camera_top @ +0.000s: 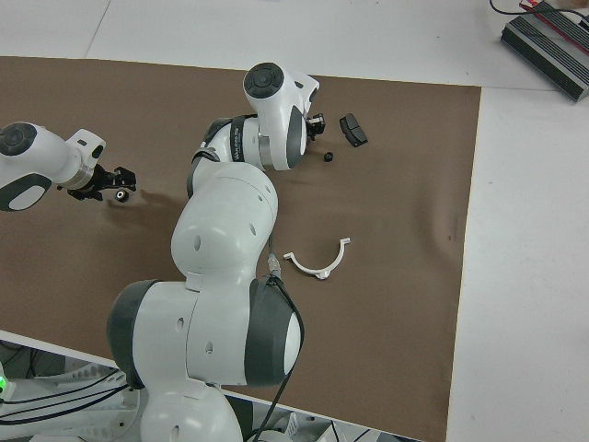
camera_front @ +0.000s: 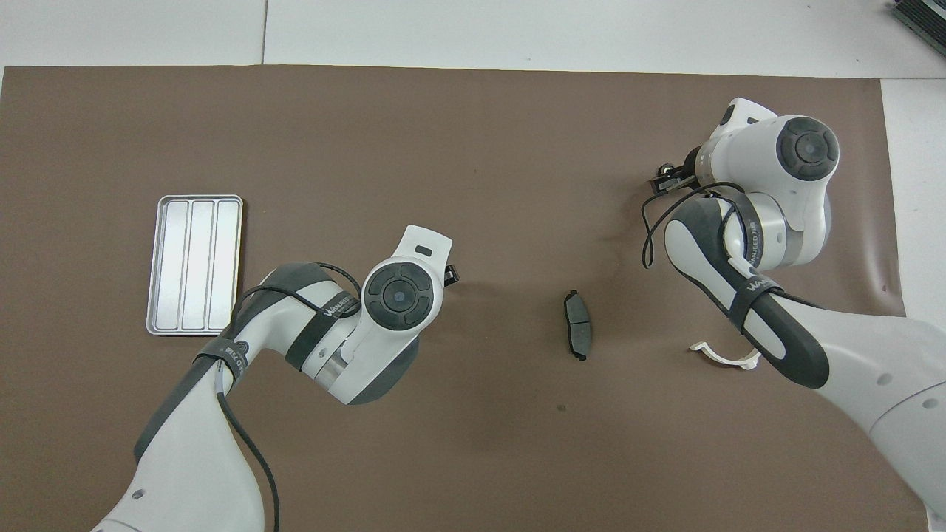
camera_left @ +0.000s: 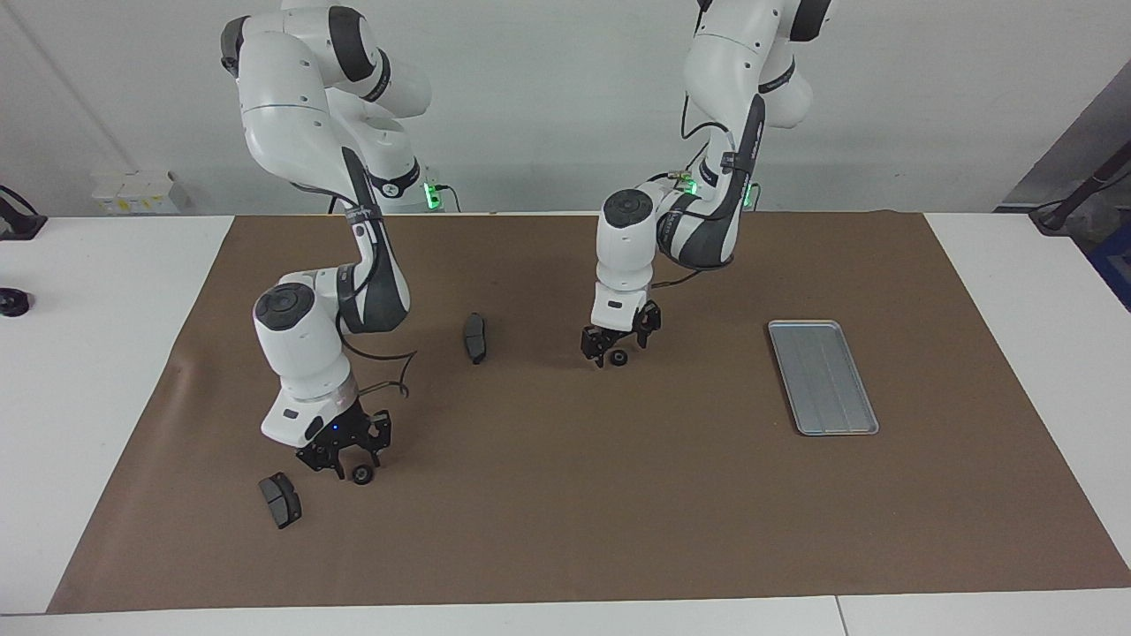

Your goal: Pick bearing gear from pile to tray

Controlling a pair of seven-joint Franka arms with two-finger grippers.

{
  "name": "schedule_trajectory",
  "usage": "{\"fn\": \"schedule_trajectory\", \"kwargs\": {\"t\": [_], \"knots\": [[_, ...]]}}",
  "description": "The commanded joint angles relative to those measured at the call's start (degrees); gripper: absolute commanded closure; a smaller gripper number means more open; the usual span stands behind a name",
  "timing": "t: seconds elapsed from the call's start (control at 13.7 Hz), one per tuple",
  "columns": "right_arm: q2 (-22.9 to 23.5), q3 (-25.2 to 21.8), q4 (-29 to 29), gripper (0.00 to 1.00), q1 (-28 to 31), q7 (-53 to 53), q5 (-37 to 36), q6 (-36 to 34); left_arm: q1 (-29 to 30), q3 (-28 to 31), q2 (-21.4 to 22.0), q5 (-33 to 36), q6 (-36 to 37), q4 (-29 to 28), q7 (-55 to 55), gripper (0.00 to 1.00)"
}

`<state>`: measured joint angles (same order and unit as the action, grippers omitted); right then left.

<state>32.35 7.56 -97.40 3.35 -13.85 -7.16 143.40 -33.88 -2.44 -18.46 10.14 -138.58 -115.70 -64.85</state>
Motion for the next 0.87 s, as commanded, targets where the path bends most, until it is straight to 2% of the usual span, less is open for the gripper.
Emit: {"fn": "schedule_trajectory", "kwargs": {"t": [0.0,0.15,0.36,0.51,0.66,0.8], "knots": [[0.1,0.6,-1.0,0.49,0.3,0.7,0.9,2.2,-0.1,0.2,0.0,1.6,-0.6,-0.1,-3.2,0.1],[0.2,0.6,-1.6,0.54,0.4,0.6,0.9,3.3,-0.2,0.1,0.0,1.6,-0.5,-0.1,-3.7,0.25],[0.3,0.6,-1.7,0.57,0.4,0.6,0.9,3.9,-0.4,0.1,0.2,1.5,-0.5,-0.5,-4.0,0.29],[0.3,0.6,-1.7,0.63,0.4,0.6,0.9,3.8,-0.4,0.1,0.2,1.5,-1.3,-1.3,-4.0,0.36],[0.3,0.6,-1.7,0.76,0.3,0.7,0.9,3.6,-0.4,0.1,0.3,1.5,-3.4,-2.5,-4.1,0.42],[0.3,0.6,-1.6,0.84,0.3,0.7,0.9,3.5,-0.5,0.1,0.4,1.5,-3.3,-2.7,-4.2,0.46]]}}
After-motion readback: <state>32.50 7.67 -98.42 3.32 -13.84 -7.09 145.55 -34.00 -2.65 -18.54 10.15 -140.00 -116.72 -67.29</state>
